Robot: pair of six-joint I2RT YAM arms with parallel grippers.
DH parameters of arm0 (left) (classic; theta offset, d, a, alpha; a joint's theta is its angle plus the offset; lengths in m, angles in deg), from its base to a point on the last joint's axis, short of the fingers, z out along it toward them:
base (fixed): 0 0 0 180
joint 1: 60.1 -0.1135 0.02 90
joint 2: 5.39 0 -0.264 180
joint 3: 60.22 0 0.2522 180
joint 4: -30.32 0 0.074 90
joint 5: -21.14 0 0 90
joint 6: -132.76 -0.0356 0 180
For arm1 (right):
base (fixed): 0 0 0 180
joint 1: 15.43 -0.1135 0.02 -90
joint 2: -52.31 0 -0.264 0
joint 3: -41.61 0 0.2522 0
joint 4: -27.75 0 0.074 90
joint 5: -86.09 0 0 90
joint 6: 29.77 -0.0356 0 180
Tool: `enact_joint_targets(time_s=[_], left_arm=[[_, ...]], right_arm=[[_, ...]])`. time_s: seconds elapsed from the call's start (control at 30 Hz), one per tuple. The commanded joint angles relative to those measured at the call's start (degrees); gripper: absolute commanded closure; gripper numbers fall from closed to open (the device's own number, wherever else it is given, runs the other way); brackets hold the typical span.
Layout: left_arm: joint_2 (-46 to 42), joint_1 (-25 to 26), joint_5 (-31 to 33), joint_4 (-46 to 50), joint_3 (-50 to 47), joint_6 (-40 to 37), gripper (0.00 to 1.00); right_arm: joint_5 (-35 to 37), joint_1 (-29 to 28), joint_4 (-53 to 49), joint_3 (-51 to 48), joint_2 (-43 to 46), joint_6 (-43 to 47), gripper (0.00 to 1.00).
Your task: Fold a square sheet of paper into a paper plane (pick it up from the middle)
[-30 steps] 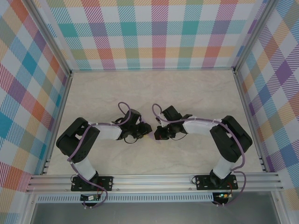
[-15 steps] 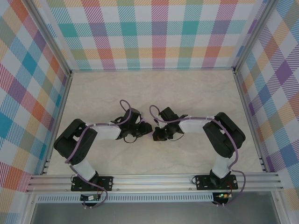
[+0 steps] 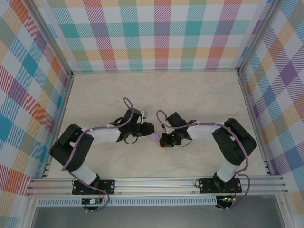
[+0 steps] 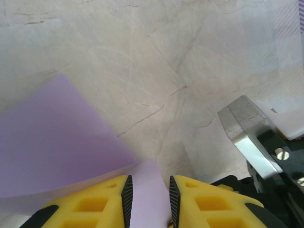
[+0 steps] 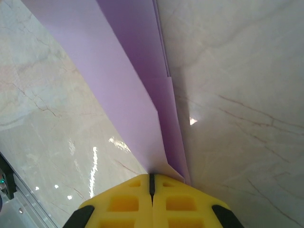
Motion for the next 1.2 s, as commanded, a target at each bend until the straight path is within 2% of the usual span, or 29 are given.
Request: enact_joint_targets(time_s=[0.0, 1.17], left_arm=[[-0.7, -0.6, 1.8, -1.2, -1.3, -3.9, 0.71], [6.0, -4.2, 6.0, -7.3, -6.0, -5.7, 0.76]], right_arm=[[0.4, 0.4, -6.3, -2.3, 0.4, 1.8, 1.00], [0.4, 1.2, -8.2, -3.9, 1.7, 2.8, 1.00]])
